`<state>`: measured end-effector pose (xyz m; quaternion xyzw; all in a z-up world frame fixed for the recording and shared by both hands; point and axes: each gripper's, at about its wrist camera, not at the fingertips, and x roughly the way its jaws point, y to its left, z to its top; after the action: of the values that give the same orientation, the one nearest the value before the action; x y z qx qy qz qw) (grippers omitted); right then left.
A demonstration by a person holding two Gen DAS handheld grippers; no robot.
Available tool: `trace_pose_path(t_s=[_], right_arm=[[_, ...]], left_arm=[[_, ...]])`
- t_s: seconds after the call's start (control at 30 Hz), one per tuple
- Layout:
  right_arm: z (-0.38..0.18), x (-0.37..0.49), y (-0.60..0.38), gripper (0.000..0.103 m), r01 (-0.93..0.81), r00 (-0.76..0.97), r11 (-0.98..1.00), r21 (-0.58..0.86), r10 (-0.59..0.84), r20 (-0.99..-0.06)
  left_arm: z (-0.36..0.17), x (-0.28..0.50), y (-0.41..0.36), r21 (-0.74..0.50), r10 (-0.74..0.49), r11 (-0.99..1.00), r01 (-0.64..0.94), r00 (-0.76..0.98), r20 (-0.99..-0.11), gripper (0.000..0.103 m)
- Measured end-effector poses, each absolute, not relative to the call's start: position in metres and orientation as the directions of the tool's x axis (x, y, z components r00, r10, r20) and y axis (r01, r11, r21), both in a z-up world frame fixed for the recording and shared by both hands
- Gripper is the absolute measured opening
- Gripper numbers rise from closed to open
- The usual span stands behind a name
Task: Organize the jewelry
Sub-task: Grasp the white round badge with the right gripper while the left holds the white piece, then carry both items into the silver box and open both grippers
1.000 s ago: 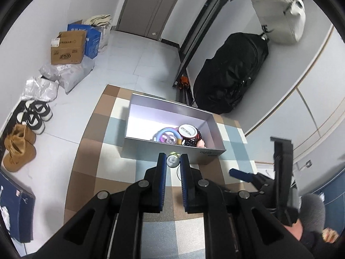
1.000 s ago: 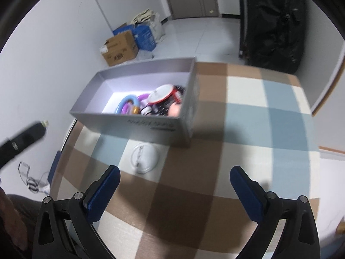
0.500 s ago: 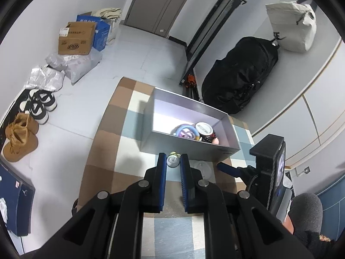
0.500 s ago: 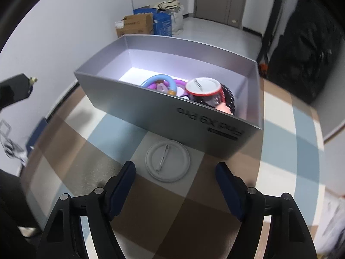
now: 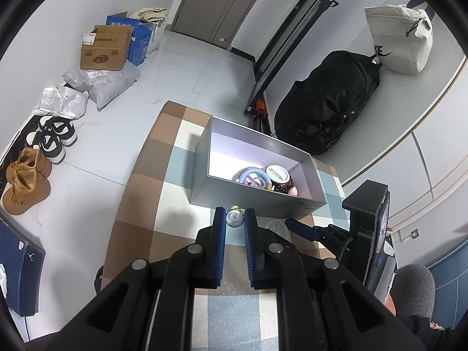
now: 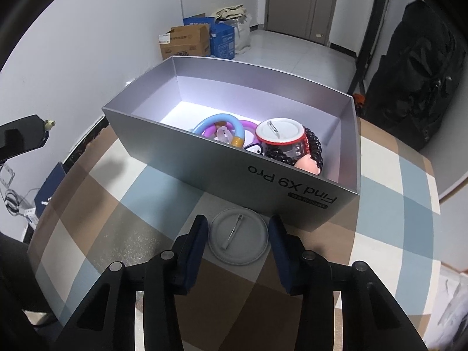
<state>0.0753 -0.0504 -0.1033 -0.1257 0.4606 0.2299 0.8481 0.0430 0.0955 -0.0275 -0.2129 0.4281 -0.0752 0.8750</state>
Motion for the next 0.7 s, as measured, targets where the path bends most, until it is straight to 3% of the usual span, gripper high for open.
trace_pose_path(t_s=[0.3,0.7], right_arm=[[-0.1,0.074,-0.047,0.042,-0.53,0.435,0.846,0.059,0.332,-0.837],[-0.062,0.071,-0.054,0.042,-0.549,0.467,0.822,0.148,0.449,-0.762]], left_arm=[[-0.036,0.046,0.091,-0.404,-0.292,0.913,-0.054,0.606,-0.74,0.008],[-0.035,0.051,0.081,-0.39,-0.283,0.92,-0.048,0.608,-0.742,0.008]])
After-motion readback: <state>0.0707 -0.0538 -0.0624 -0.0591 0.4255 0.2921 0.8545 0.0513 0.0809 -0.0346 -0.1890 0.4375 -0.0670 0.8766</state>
